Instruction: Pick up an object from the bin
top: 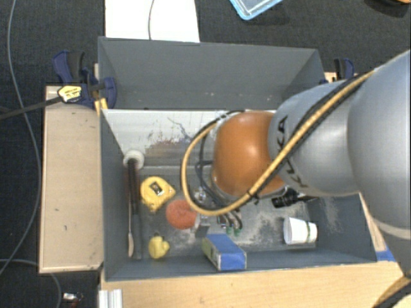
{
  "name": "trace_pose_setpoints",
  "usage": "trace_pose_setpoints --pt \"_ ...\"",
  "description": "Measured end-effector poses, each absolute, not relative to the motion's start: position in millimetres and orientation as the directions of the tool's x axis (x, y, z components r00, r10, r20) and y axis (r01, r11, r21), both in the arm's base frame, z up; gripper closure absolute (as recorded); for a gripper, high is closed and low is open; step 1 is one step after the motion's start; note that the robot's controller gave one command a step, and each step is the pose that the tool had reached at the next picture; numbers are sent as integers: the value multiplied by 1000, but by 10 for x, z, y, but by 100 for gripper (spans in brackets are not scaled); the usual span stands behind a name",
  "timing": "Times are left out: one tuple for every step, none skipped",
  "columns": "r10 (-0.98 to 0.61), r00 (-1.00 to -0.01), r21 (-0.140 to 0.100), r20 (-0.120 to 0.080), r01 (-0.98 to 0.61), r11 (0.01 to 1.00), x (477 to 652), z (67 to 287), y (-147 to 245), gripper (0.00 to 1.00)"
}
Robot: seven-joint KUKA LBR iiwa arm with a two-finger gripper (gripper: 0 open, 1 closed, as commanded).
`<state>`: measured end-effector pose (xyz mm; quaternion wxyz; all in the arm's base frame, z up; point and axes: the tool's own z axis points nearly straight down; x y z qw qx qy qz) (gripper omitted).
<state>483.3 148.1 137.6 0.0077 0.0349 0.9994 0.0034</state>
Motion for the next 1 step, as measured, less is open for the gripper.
trace_pose_setpoints --pt "70 -997 5 -8 70 998 4874 2040 1471 100"
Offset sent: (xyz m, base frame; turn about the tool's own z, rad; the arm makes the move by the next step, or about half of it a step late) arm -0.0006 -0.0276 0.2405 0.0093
